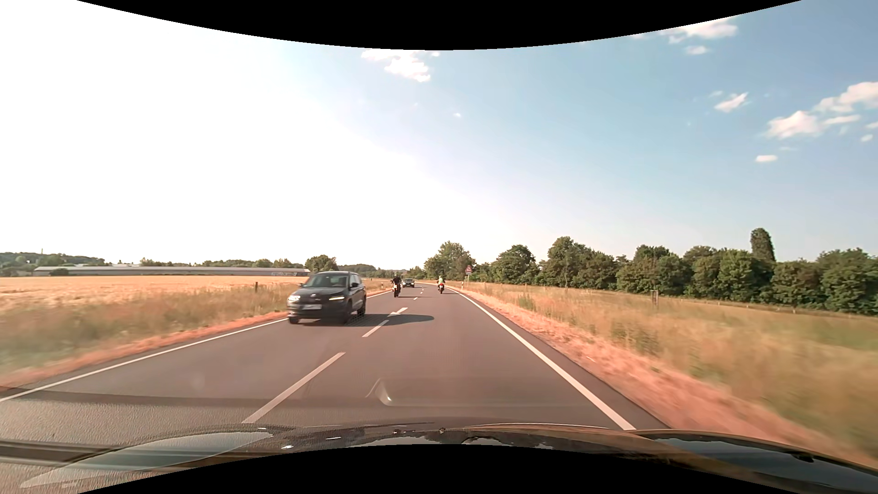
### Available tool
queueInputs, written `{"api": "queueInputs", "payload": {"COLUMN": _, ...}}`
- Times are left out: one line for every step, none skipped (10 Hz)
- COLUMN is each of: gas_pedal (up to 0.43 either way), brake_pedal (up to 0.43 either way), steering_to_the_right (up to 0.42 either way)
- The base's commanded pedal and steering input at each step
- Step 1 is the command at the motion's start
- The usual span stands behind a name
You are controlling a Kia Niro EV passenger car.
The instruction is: Follow the waypoints while adhering to traffic rules and regulations
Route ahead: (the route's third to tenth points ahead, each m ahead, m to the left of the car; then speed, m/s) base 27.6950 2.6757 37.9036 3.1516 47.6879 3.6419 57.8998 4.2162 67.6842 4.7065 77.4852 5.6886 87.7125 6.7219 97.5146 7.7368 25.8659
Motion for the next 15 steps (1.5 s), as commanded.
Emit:
{"api": "queueInputs", "payload": {"gas_pedal": 0.260, "brake_pedal": 0.000, "steering_to_the_right": -0.006}}
{"api": "queueInputs", "payload": {"gas_pedal": 0.260, "brake_pedal": 0.000, "steering_to_the_right": -0.006}}
{"api": "queueInputs", "payload": {"gas_pedal": 0.248, "brake_pedal": 0.000, "steering_to_the_right": -0.006}}
{"api": "queueInputs", "payload": {"gas_pedal": 0.240, "brake_pedal": 0.000, "steering_to_the_right": -0.007}}
{"api": "queueInputs", "payload": {"gas_pedal": 0.228, "brake_pedal": 0.000, "steering_to_the_right": -0.007}}
{"api": "queueInputs", "payload": {"gas_pedal": 0.228, "brake_pedal": 0.000, "steering_to_the_right": -0.007}}
{"api": "queueInputs", "payload": {"gas_pedal": 0.228, "brake_pedal": 0.000, "steering_to_the_right": -0.007}}
{"api": "queueInputs", "payload": {"gas_pedal": 0.228, "brake_pedal": 0.000, "steering_to_the_right": -0.007}}
{"api": "queueInputs", "payload": {"gas_pedal": 0.228, "brake_pedal": 0.000, "steering_to_the_right": -0.007}}
{"api": "queueInputs", "payload": {"gas_pedal": 0.220, "brake_pedal": 0.000, "steering_to_the_right": -0.007}}
{"api": "queueInputs", "payload": {"gas_pedal": 0.209, "brake_pedal": 0.000, "steering_to_the_right": -0.008}}
{"api": "queueInputs", "payload": {"gas_pedal": 0.197, "brake_pedal": 0.000, "steering_to_the_right": -0.007}}
{"api": "queueInputs", "payload": {"gas_pedal": 0.197, "brake_pedal": 0.000, "steering_to_the_right": -0.007}}
{"api": "queueInputs", "payload": {"gas_pedal": 0.177, "brake_pedal": 0.000, "steering_to_the_right": -0.008}}
{"api": "queueInputs", "payload": {"gas_pedal": 0.150, "brake_pedal": 0.000, "steering_to_the_right": -0.008}}
